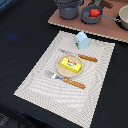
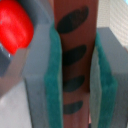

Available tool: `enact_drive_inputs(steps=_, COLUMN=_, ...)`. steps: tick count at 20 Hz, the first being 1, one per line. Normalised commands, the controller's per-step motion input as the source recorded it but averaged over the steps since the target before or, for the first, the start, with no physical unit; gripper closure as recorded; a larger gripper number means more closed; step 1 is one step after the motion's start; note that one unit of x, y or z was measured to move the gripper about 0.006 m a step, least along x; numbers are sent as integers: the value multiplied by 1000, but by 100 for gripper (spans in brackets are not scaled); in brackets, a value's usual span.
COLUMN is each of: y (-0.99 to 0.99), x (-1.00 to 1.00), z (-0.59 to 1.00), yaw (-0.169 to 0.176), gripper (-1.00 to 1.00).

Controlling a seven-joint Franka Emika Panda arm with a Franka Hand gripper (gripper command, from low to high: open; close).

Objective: Interact with the objects in diverse but meaningful ways.

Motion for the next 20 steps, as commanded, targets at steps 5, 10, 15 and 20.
enact_drive_inputs(steps=5, y=459, x=-211, z=-193, yaw=6, gripper=100)
enact_drive_inputs(steps=10, y=179, x=54, z=-280, yaw=0, gripper=100)
enact_drive_inputs(steps=15, y=309, x=-49, z=-277, yaw=11, gripper=100)
enact_drive_inputs(steps=20, y=355, x=-125, z=-280, yaw=5, gripper=100)
